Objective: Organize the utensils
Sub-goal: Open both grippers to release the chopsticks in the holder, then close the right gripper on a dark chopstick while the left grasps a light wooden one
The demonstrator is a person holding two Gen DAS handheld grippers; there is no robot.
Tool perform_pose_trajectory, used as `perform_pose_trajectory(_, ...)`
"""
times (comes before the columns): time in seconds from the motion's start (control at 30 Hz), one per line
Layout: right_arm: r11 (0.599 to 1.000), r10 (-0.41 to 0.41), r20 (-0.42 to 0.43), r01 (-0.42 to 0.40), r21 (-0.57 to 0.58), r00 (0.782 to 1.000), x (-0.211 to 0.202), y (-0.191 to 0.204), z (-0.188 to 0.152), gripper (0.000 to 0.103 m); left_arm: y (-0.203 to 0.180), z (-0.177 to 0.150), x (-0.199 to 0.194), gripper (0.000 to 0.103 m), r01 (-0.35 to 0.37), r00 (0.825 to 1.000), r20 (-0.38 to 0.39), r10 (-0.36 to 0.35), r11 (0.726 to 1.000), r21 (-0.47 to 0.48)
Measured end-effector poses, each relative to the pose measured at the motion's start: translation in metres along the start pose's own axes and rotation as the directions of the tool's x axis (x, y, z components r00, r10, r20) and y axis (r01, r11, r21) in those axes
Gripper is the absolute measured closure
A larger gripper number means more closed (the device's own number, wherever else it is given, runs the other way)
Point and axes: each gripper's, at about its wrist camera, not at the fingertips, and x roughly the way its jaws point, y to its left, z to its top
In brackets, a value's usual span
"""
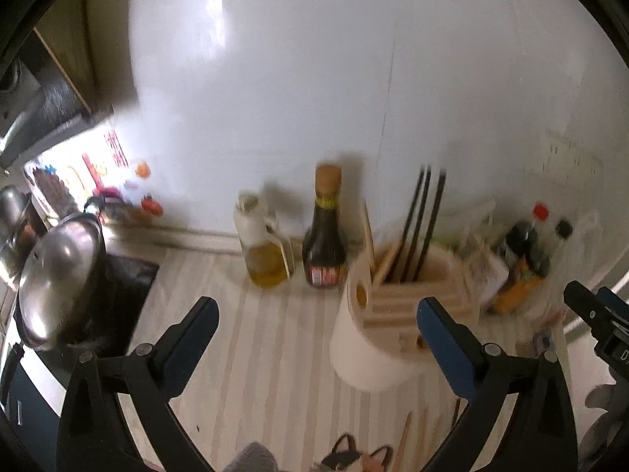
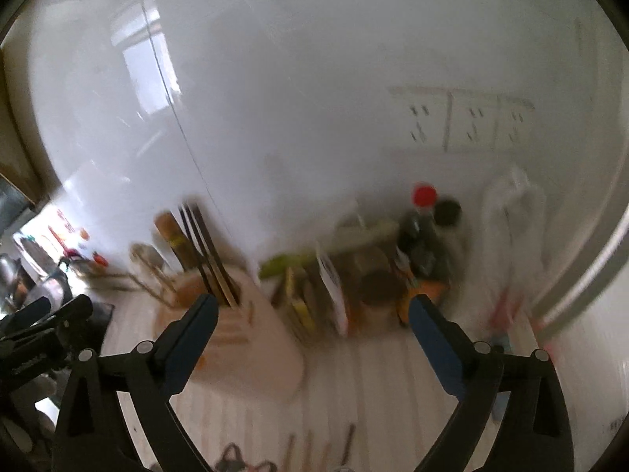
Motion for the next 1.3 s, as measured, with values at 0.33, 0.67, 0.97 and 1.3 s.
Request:
perform_pose_trajectory(0.33,0.996,-0.056,-0.206,0.068,0.053,0.977,0.041,-0.035,-0.08,0.005,-0.019,-0.074,0.047,0.0,0.003,0.982,-0.191,0.01,0.998,0.071)
perform_pose_trajectory(0.67,0.992,-0.068,-0.43,0.108,0.069,0.9,0.098,-0.051,-0.164,0.015,-0.045,-0.143,0.096,0.0,0.026,0.933,-0.359,0.034,0.987,0.16)
perform_pose_trajectory(0.97,0.99,-0.051,-0.569,0.115,0.078,0.821,0.135,-0.055,-0.216,0.034,-0.057,-0.173,0.121,0.0,0.051,0.897,-0.44,0.046,0.977,0.205)
perform_pose_trajectory(1.3,0.992,-0.109,-0.6,0.121,-0.021,0.792,0.147,-0.043,-0.242,0.085,-0.062,-0.19,0.133,0.005,0.077,0.867,-0.497,0.041,0.974,0.214)
